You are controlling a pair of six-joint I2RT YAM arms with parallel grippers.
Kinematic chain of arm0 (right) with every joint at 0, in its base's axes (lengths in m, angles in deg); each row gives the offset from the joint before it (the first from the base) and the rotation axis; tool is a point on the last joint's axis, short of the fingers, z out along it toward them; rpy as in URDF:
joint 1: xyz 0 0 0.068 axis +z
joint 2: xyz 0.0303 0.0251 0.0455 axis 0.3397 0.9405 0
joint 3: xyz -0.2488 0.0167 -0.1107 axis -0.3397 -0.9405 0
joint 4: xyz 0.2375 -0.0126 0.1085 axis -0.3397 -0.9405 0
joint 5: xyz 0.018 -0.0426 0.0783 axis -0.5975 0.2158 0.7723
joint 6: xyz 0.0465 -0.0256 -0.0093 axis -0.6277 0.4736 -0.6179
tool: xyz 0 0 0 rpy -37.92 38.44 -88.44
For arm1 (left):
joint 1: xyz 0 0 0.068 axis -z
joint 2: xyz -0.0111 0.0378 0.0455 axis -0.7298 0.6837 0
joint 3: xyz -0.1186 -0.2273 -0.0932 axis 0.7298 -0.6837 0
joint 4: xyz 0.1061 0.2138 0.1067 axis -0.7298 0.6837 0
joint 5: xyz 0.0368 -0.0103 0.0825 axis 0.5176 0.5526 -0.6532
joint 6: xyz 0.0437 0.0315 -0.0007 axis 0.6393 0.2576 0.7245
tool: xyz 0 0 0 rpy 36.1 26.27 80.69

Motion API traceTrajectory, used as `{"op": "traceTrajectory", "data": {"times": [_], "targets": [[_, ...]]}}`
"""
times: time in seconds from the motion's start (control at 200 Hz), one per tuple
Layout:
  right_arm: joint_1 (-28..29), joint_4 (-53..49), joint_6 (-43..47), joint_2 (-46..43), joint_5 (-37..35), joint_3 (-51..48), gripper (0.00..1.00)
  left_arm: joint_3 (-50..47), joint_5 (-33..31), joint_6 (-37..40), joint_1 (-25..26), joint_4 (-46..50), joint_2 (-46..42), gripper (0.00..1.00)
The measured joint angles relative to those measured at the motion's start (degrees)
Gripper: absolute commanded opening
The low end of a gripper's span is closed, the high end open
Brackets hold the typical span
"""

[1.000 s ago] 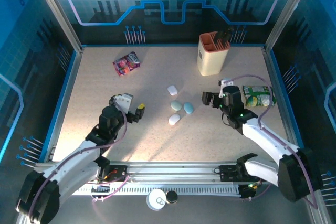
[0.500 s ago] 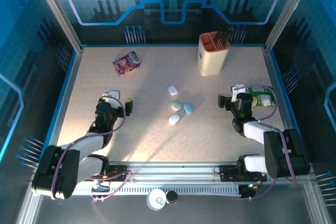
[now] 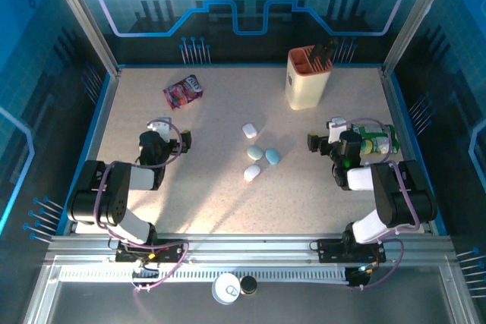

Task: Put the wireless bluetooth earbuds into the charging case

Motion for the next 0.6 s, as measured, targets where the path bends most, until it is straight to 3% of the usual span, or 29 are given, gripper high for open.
{"op": "traceTrajectory", "data": {"times": [0.6], "targets": [[0.04, 0.17, 0.31, 0.00, 0.15, 0.28, 1.00, 0.00, 1.27, -0.76, -0.09, -1.27, 0.00, 0.99]]}}
